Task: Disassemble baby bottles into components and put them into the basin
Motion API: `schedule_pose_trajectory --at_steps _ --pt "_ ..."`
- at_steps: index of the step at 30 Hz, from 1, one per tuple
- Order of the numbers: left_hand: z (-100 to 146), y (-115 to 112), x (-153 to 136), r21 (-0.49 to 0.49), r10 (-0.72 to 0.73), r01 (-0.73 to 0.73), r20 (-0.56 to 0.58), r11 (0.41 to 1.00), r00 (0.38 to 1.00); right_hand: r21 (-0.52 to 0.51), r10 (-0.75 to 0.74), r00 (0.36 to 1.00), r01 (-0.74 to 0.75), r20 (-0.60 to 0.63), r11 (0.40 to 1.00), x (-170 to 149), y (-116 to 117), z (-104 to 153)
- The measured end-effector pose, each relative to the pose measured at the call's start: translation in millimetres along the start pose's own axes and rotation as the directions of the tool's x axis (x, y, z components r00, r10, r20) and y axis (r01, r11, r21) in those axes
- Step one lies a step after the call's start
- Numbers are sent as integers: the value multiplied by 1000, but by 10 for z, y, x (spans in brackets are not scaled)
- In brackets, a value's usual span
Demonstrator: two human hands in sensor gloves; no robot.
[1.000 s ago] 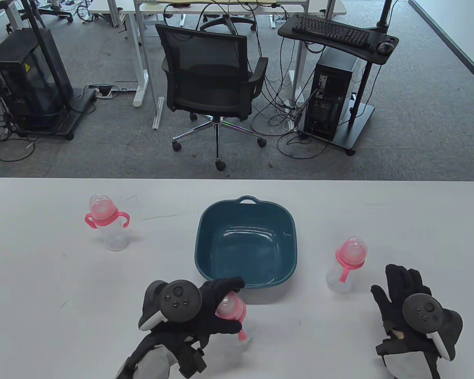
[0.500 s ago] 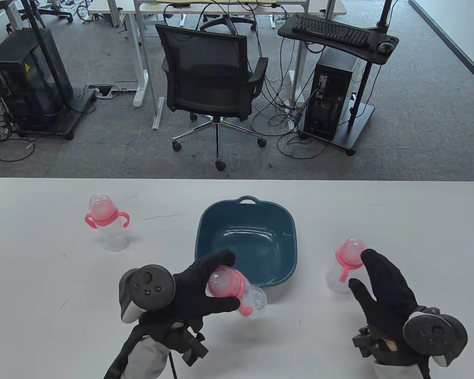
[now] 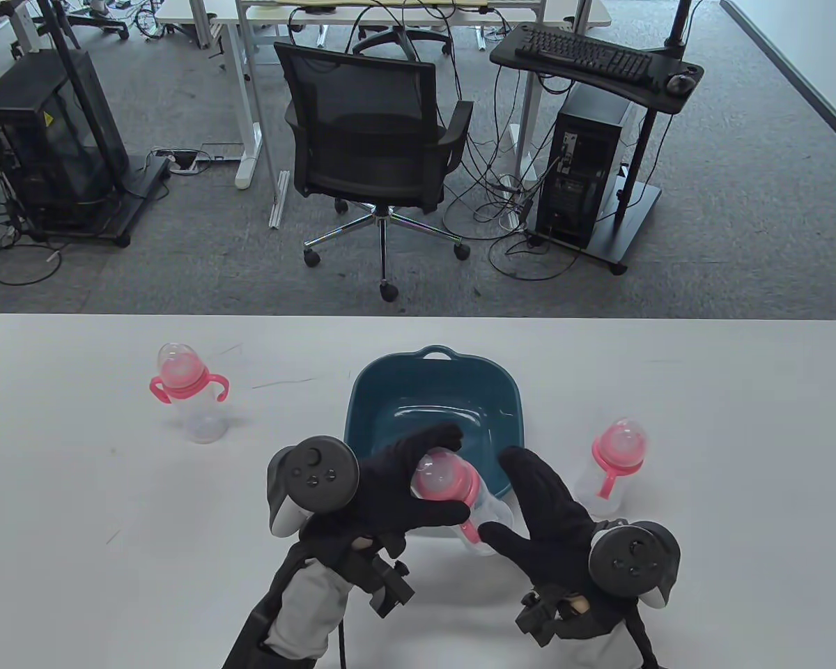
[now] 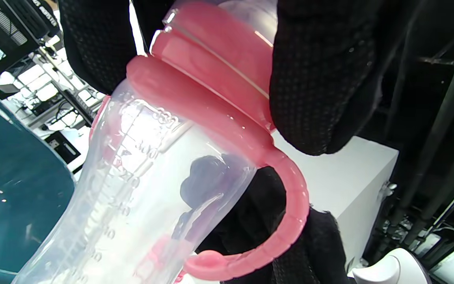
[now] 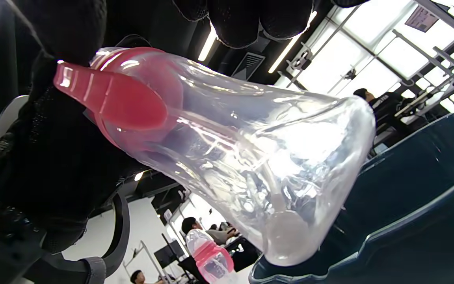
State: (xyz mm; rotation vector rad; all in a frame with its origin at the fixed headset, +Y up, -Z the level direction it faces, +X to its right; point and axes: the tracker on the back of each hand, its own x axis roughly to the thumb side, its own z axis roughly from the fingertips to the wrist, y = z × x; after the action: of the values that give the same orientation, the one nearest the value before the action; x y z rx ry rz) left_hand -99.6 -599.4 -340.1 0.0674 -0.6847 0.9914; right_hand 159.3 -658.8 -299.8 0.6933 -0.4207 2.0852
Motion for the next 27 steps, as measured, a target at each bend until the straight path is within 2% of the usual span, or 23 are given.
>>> schedule_pose_trajectory --at_steps 6,8,10,14,18,21,27 --pt "-1 -93 -165 13 -7 7 -11 1000 1000 80 -94 994 99 -61 992 -137 67 53" --pt "-17 -122 -182 -13 2 -3 -13 1000 1000 114 -155 983 166 -97 980 -196 68 83" --pt "-2 -146 -174 4 -28 28 -9 1000 1000 166 -187 975 206 -118 964 -227 77 104" --pt "16 -151 -128 15 -13 13 11 1000 1000 243 -104 986 134 -134 961 -214 126 142" --pt "17 -181 -65 21 23 -24 38 999 999 199 59 993 -38 -102 979 -177 225 149" --pt "4 -257 -45 -2 34 -34 40 999 999 69 151 986 -147 -64 987 -197 273 166" --pt "-29 -383 -98 -16 19 -19 26 1000 999 79 148 985 -141 -90 987 -257 315 186"
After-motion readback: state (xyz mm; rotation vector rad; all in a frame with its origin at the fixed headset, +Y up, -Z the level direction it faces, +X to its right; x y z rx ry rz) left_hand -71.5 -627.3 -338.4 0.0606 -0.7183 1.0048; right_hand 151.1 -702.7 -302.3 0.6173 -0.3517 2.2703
